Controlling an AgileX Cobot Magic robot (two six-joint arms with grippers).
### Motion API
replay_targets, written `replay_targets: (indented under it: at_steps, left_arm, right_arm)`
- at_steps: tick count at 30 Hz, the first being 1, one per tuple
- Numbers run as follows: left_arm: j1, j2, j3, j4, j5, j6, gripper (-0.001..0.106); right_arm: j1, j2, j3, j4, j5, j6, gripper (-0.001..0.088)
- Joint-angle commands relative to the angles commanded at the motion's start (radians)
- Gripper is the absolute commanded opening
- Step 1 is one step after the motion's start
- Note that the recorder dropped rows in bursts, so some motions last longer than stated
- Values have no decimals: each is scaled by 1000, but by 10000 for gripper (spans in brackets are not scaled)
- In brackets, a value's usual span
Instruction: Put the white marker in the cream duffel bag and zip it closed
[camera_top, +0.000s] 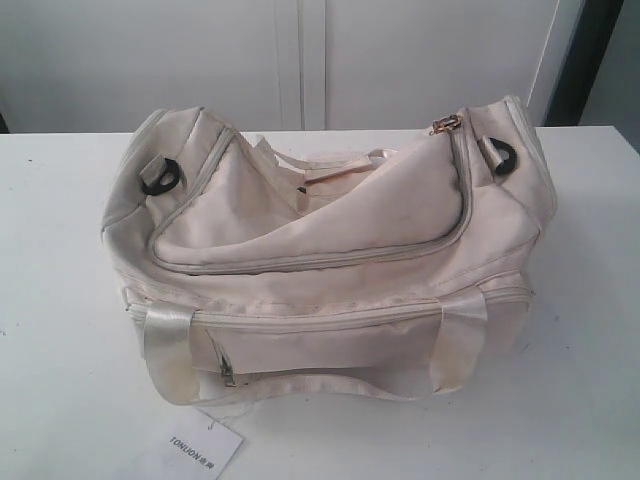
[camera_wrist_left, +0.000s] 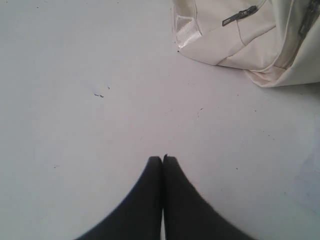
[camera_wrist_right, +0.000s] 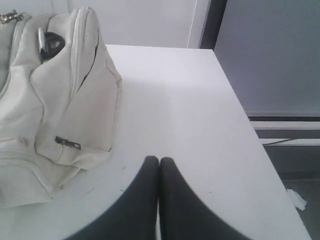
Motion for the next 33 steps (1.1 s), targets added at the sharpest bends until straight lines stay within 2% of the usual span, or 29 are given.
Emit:
replay_targets:
  at_steps: [8,16,19,27,33]
  left_arm:
    - [0,0,0,0,0,0,0]
    - [0,0,0,0,0,0,0]
    - [0,0,0,0,0,0,0]
    - [0,0,0,0,0,0,0]
    - [0,0,0,0,0,0,0]
  right_arm:
    - [0,-27,55,18,-15,14,0]
    - [0,-258,189,18,-45,14,0]
    - [0,-258,225,18,-112,14,0]
    - [0,-258,233,18,-128,14,0]
    - [0,-258,370,18,-233,14,0]
